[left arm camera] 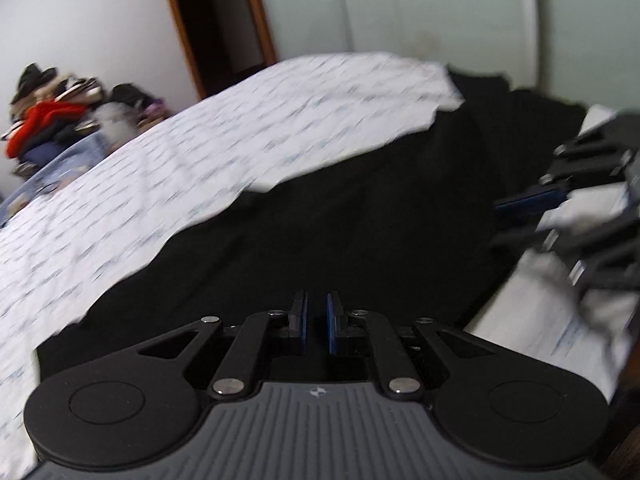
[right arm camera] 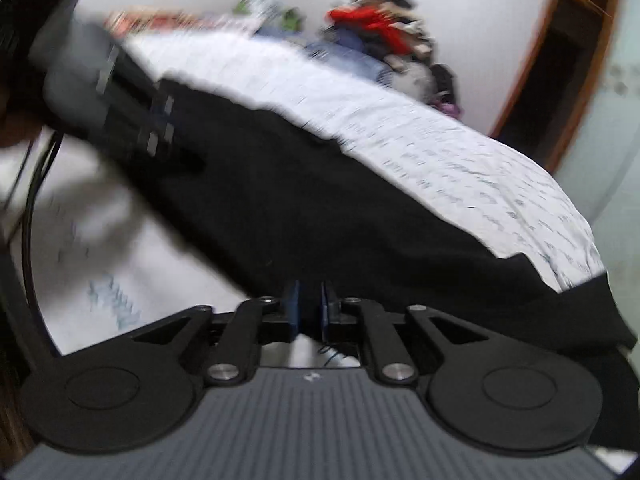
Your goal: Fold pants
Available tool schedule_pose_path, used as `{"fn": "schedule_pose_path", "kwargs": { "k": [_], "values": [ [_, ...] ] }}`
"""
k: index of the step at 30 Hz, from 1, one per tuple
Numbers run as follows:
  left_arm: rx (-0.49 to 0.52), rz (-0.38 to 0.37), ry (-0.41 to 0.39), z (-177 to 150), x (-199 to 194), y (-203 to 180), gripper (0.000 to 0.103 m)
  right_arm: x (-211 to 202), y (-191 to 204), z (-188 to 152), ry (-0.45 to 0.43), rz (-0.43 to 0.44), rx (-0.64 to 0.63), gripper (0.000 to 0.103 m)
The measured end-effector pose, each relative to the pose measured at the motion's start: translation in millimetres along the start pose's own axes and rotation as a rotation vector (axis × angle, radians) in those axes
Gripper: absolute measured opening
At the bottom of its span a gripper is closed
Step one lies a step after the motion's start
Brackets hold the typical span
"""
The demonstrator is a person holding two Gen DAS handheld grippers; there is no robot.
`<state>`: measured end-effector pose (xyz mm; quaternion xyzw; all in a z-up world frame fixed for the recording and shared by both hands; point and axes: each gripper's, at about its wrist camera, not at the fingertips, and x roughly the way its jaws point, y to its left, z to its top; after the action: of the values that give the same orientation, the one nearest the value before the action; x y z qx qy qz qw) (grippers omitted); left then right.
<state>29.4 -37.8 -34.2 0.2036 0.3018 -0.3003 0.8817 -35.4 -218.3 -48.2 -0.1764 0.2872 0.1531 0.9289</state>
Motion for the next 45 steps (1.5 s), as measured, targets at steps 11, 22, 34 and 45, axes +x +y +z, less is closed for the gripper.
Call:
{"fn": "schedule_pose_path", "kwargs": {
  "k": [11,22,34,45],
  "values": [
    [0.063,-0.285,0.027,67,63,-72,0.009,-30,-46,-18,-0.007,-0.175,0.129,0.026],
    [0.062,-0.42,0.143,94,95,-99,0.01,-25,-115,-54,0.104,-0.339,0.352,0.033],
    [-0.016,-0.526,0.164,98,97,-87,0.01,39,-257,-7,0.021,-0.473,0.462,0.051],
    [0.012,-0.559,0.224,120,119,-96,0.01,127,-347,-2,0.13,-0.55,0.6,0.051]
  ]
}}
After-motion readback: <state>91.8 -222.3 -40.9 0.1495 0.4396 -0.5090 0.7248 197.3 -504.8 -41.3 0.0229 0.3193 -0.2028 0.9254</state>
